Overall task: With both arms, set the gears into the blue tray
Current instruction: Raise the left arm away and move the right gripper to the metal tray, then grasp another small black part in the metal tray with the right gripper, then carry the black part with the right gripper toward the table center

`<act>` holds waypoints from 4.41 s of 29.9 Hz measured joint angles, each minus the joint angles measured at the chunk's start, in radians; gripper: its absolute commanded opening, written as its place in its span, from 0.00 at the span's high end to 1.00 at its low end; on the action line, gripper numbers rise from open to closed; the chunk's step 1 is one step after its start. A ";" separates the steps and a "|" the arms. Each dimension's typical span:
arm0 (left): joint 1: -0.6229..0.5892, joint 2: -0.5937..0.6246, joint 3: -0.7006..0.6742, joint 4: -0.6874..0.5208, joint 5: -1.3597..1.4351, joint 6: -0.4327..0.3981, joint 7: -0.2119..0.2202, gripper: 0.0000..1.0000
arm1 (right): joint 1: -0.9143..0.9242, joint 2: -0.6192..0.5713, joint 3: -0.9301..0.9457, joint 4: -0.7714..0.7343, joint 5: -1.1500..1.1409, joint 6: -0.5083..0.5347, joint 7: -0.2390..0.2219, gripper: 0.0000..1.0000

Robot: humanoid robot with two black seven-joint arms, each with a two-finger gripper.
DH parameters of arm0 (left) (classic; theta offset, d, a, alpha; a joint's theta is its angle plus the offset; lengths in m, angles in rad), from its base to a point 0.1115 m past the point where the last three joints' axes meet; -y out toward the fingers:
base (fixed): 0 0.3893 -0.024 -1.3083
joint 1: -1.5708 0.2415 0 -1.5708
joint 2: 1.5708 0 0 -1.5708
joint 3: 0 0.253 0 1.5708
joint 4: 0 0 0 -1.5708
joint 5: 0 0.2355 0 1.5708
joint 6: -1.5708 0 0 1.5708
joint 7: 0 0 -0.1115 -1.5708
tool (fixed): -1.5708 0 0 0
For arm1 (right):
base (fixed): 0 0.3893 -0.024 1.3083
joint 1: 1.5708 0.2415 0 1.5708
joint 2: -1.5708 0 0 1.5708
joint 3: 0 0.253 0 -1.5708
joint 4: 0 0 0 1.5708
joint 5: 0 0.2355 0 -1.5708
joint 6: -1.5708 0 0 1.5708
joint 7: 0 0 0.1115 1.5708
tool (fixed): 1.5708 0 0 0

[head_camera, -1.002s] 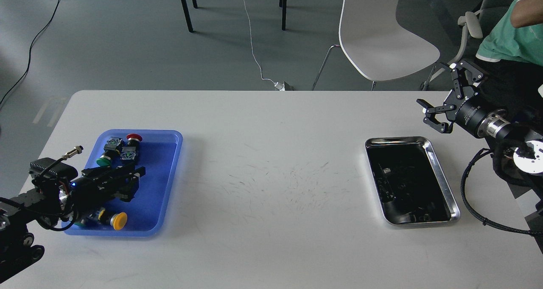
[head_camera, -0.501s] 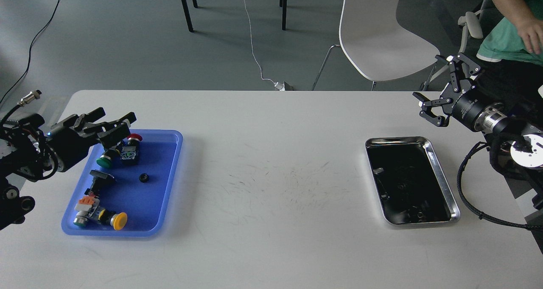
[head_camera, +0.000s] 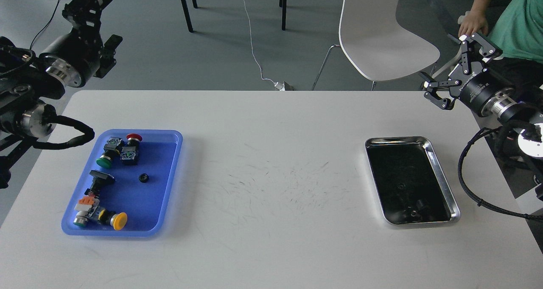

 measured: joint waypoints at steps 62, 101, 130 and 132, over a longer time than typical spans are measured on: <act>0.017 -0.211 -0.148 0.275 -0.180 -0.233 0.083 0.02 | 0.469 -0.201 -1.079 0.496 -1.217 0.048 -0.101 0.06; 0.017 -0.205 -0.148 0.275 -0.180 -0.233 0.085 0.02 | 0.483 -0.101 -1.148 0.377 -1.226 0.067 -0.090 0.79; 0.016 -0.203 -0.148 0.275 -0.180 -0.233 0.086 0.02 | 0.699 -0.170 -1.115 0.565 -1.078 0.067 -0.094 0.98; 0.016 -0.202 -0.148 0.276 -0.180 -0.233 0.086 0.02 | 0.701 -0.135 -1.110 0.573 -1.012 0.063 -0.095 0.98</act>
